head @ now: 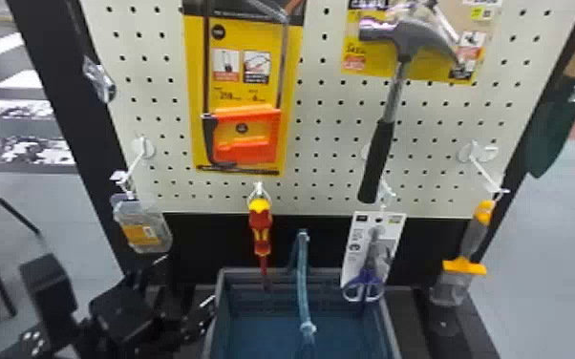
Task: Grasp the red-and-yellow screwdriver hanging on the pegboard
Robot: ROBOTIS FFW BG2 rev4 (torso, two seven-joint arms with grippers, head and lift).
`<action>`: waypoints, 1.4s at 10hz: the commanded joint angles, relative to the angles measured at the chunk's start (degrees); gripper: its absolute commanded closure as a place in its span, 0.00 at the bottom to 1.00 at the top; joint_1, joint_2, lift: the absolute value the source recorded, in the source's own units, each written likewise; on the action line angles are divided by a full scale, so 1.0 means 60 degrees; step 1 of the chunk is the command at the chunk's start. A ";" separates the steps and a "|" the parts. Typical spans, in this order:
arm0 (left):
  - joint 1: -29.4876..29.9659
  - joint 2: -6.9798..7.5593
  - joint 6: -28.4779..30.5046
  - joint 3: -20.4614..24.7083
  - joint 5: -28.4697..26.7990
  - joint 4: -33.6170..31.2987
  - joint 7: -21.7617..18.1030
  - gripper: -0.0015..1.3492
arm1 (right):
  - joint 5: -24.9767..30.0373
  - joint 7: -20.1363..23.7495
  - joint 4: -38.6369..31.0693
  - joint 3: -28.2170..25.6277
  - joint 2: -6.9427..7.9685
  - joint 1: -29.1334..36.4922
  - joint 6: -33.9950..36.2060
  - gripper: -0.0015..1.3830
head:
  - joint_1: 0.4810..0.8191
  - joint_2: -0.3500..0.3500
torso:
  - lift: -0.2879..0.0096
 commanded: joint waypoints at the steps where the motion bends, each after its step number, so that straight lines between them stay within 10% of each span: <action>1: -0.0804 0.0201 0.0160 -0.0240 -0.0046 0.0594 -0.0362 0.10 | 0.0052 0.0043 0.0012 0.0000 0.0074 -0.0024 0.0011 0.12 | 0.20 0.50 | 0.63; 14: -0.3839 0.0098 -0.0133 -0.2583 0.0774 0.3032 -0.1651 0.11 | 0.0140 0.0277 0.0176 0.0000 0.0206 -0.0270 0.0040 0.12 | 0.20 0.50 | 0.63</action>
